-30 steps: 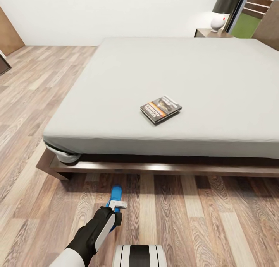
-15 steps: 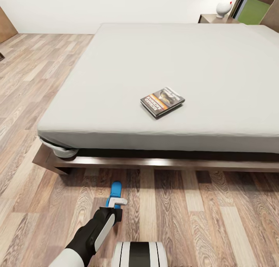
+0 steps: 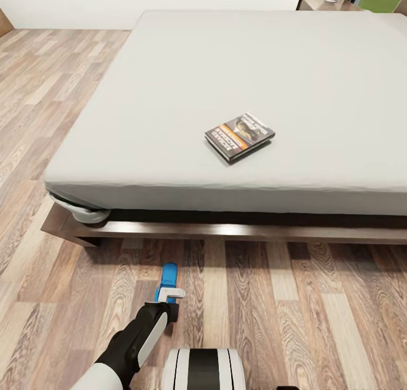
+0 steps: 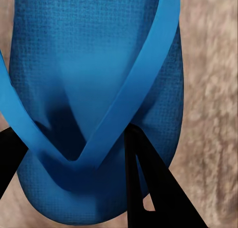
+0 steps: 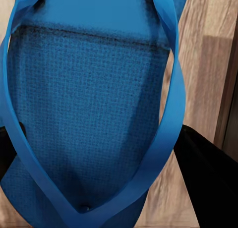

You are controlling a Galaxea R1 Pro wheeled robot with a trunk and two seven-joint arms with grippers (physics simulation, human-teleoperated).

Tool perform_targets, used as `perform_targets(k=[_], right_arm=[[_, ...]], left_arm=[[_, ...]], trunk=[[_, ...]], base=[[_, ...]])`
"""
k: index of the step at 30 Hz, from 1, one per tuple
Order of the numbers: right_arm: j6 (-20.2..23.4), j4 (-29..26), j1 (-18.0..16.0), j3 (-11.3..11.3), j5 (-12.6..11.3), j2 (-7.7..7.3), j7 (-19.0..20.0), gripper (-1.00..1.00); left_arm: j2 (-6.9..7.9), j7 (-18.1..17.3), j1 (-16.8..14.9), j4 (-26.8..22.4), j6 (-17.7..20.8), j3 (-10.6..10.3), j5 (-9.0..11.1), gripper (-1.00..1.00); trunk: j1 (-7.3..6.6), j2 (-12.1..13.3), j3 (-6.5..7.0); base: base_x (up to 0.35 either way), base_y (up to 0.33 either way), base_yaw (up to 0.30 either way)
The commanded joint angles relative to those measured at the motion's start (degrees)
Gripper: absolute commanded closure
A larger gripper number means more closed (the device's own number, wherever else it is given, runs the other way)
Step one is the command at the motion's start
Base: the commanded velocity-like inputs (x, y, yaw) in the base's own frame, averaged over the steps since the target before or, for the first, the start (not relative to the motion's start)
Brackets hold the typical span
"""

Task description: In the bedroom, move the book from the bed onto either nightstand, and place the two sandals side by side next to the bed.

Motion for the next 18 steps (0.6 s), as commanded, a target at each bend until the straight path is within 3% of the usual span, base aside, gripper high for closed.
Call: perform_targets(k=[1,12,18], right_arm=[[-0.3,0.2,-0.1,-0.2,-0.5,-0.02,0.5,1.0],[-0.3,0.2,-0.1,-0.1,-0.5,-0.02,0.5,1.0],[-0.3,0.2,-0.1,-0.1,-0.5,-0.02,0.5,1.0]], left_arm=[[0.01,0.7,0.0,-0.1,0.1,-0.3,0.5,1.0],[-0.04,0.7,0.0,-0.1,0.1,-0.3,0.5,1.0],[-0.07,0.9,0.0,-0.2,0.1,-0.3,0.5,1.0]], trunk=[[0.01,0.0,-0.26],[0.3,-0.2,-2.7],[0.3,-0.2,-2.7]], base=[[0.0,0.0,0.0],[0.0,0.0,0.0],[0.0,0.0,0.0]])
